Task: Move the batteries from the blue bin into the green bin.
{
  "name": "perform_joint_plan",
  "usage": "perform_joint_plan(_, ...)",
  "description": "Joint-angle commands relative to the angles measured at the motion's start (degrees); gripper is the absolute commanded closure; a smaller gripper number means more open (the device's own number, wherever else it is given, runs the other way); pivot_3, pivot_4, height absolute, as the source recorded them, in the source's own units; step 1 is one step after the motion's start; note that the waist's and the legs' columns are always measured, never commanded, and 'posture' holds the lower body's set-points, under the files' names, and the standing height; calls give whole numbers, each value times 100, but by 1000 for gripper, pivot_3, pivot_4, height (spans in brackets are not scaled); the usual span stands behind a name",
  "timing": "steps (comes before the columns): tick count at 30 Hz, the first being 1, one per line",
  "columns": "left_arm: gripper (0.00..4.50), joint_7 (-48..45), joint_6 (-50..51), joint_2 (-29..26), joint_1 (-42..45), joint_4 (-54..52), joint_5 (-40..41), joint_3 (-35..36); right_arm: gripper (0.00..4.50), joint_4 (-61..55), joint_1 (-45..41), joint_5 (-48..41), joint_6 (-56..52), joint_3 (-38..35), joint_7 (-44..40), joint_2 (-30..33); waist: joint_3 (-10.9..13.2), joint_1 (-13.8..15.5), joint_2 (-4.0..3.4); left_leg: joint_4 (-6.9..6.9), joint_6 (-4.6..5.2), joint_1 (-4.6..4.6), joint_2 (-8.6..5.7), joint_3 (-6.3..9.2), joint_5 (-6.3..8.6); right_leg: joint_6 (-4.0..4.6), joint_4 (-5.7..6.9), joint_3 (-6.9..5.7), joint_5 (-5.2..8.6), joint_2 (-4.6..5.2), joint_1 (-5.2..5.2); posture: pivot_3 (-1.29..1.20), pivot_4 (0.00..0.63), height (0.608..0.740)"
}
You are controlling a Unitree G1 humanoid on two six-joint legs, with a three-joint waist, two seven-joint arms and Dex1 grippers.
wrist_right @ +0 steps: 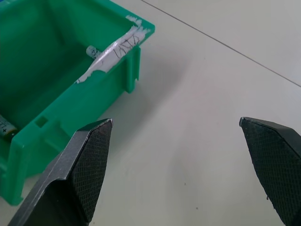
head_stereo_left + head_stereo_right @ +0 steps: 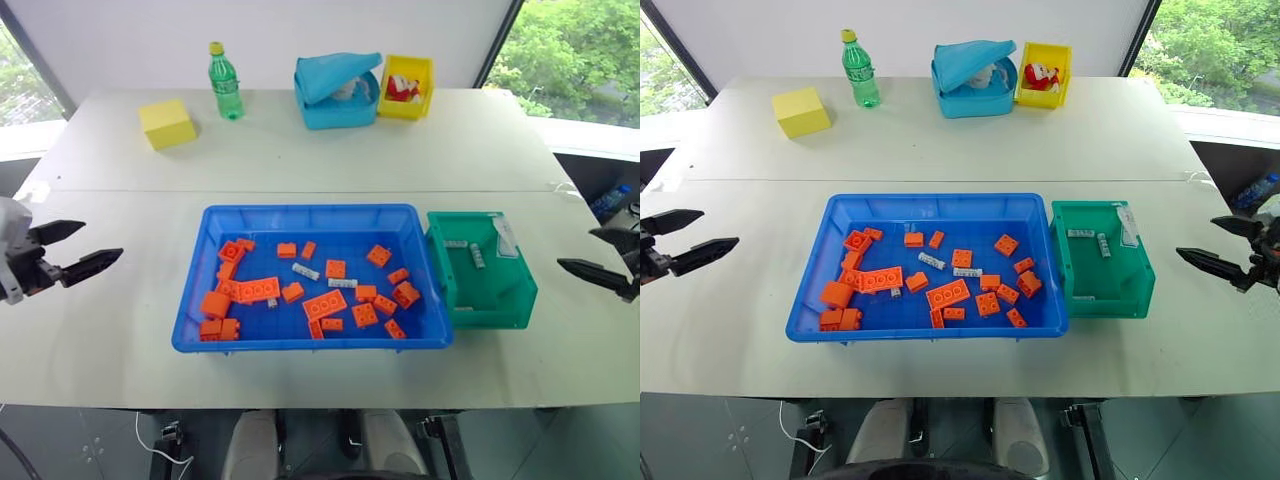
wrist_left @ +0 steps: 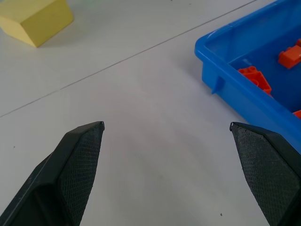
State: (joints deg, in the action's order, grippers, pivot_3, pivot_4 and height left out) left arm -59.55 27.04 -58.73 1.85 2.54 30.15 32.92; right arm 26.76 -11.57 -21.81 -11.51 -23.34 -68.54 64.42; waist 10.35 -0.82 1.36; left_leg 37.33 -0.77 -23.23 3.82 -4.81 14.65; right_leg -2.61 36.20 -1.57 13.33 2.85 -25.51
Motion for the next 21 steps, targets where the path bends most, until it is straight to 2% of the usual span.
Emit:
perform_joint_plan(1, 0, 37, 20, 75, -133, -345, 115, 264, 48, 110, -206, 49, 110, -16, 29, 12, 0, 4, -1, 0, 0, -1, 0, -1, 0, 0, 0, 0, 0, 1, 0, 0, 150, 736)
perform_joint_plan(11, 0, 267, 331, 302, -309, -819, 320, 310, 48, 598, -685, 185, 157, 201, -27, 75, 2, 2, -3, 2, 0, 1, -1, -4, -1, -1, 0, 3, -2, -2, 3, 0, 150, 736)
perform_joint_plan(16, 0, 211, 459, 246, -345, -930, 454, 346, 48, 520, -761, 262, 163, 219, -119, 214, 2, -4, -3, 1, 0, 3, 0, -4, -1, -2, 1, 3, -3, -6, 2, 0, 150, 736)
perform_joint_plan(21, 0, 7, 596, 149, -268, -1164, 669, 246, 48, 114, -1368, 149, -181, 474, -408, 328, 3, -21, -8, 7, 0, 6, 0, -4, -1, 2, 3, 5, -6, -6, 4, 0, 150, 736)
